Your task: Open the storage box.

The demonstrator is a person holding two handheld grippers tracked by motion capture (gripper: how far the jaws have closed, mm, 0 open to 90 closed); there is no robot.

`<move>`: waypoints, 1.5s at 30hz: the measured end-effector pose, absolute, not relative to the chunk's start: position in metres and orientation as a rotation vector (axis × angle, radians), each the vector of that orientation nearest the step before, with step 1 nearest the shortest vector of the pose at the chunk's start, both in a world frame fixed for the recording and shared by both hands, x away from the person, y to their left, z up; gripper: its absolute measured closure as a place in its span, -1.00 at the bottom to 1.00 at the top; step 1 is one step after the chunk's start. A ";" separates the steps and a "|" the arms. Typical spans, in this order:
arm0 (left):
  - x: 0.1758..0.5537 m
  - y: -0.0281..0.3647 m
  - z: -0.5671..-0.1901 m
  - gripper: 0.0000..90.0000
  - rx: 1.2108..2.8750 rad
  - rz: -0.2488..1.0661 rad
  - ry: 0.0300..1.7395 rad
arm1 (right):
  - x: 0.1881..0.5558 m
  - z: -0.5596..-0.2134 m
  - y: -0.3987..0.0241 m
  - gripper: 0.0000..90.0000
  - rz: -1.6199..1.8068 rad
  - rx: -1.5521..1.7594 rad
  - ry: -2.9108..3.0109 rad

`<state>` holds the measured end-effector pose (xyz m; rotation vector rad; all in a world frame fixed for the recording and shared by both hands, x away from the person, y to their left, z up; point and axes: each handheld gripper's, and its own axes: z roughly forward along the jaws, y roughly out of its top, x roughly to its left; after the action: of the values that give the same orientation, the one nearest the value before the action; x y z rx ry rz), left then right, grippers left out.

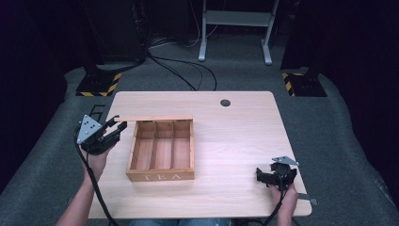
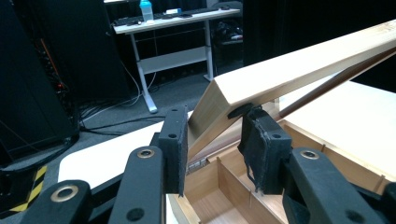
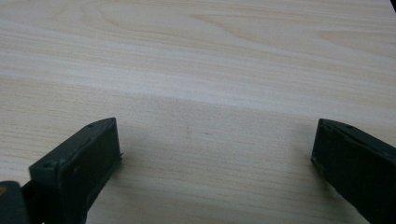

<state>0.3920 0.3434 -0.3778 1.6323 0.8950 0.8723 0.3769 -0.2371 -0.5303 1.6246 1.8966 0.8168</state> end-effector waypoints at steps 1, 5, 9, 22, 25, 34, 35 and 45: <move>0.389 0.343 -0.380 0.37 1.636 0.879 0.891 | 0.377 -0.530 -0.237 -0.98 0.817 1.624 1.897; 0.383 0.341 -0.383 0.38 1.650 0.906 0.893 | 0.377 -0.530 -0.237 -0.98 0.817 1.625 1.896; 0.378 0.341 -0.388 0.37 1.652 0.901 0.893 | 0.377 -0.530 -0.237 -0.99 0.817 1.625 1.896; 0.363 0.343 -0.407 0.35 1.656 0.864 0.885 | 0.377 -0.530 -0.237 -0.98 0.817 1.625 1.896; 0.359 0.344 -0.410 0.35 1.669 0.856 0.885 | 0.377 -0.530 -0.237 -0.98 0.817 1.624 1.896; 0.353 0.346 -0.422 0.33 1.672 0.825 0.879 | 0.377 -0.530 -0.237 -0.99 0.817 1.625 1.896; 0.352 0.346 -0.424 0.33 1.674 0.821 0.881 | 0.377 -0.530 -0.237 -0.98 0.817 1.625 1.896; 0.342 0.346 -0.440 0.33 1.682 0.802 0.899 | 0.377 -0.530 -0.237 -0.99 0.817 1.625 1.896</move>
<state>0.3424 0.3458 -0.4402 1.6825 0.8986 0.8023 0.3769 -0.2370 -0.5303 1.6251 1.8958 0.8170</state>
